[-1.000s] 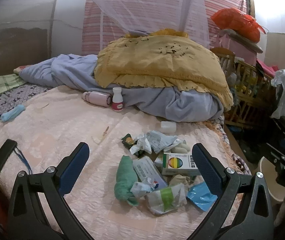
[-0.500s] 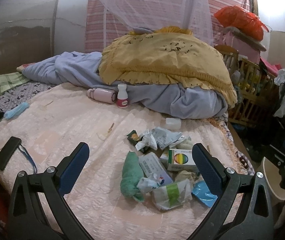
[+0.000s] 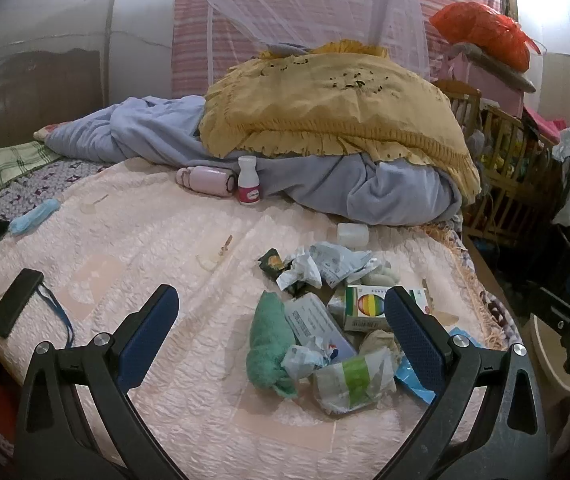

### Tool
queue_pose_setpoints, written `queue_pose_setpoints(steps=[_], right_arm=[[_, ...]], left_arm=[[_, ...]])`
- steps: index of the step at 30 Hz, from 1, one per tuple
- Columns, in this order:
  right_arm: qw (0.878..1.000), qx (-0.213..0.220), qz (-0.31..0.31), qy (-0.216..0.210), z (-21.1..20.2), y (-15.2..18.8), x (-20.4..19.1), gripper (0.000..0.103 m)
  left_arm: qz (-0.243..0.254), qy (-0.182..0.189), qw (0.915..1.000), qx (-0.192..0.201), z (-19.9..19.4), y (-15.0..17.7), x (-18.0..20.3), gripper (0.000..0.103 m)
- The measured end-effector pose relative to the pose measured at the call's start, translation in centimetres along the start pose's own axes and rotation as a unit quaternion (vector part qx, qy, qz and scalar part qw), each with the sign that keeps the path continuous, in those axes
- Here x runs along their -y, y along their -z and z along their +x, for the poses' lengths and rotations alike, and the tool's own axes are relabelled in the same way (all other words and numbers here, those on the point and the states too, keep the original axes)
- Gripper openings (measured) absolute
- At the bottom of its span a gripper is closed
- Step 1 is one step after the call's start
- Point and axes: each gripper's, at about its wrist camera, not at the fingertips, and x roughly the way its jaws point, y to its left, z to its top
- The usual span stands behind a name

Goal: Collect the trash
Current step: 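Grasp the blue plastic wrapper with the right gripper while the left gripper grasps a clear plastic bag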

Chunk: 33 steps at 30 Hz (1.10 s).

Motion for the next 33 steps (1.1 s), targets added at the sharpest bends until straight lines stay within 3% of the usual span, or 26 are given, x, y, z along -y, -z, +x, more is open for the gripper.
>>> queue_pose_setpoints(steps=[7, 14, 16, 18, 21, 25, 33], right_arm=[[1.000, -0.005, 0.003, -0.003, 0.2, 0.1, 0.3, 0.102], [0.999, -0.049, 0.019, -0.015, 2.4, 2.0, 3.7, 0.102], [0.996, -0.076, 0.039, -0.028, 3.8, 3.5, 5.2, 0.101], [0.992, -0.100, 0.053, -0.048, 5.0, 4.9, 6.0, 0.093], [0.985, -0.135, 0.070, -0.087, 6.8, 6.7, 6.6, 0.092], [0.977, -0.150, 0.081, -0.125, 8.6, 7.5, 6.2, 0.092], [0.964, -0.186, 0.063, -0.179, 12.6, 6.9, 4.0, 0.092]], left_arm=[[0.005, -0.001, 1.0000, -0.002, 0.2, 0.3, -0.1, 0.102], [0.026, 0.045, 0.9984, -0.025, 0.8, 1.8, -1.5, 0.102], [0.041, 0.071, 0.9957, -0.043, 1.4, 2.5, -1.7, 0.102], [0.061, 0.098, 0.9912, -0.063, 2.1, 3.4, -1.3, 0.102], [0.091, 0.122, 0.9854, -0.076, 2.9, 4.3, -0.3, 0.102], [0.135, 0.159, 0.9731, -0.099, 4.5, 5.2, 2.1, 0.102], [0.182, 0.178, 0.9560, -0.146, 9.5, 5.8, 4.1, 0.102]])
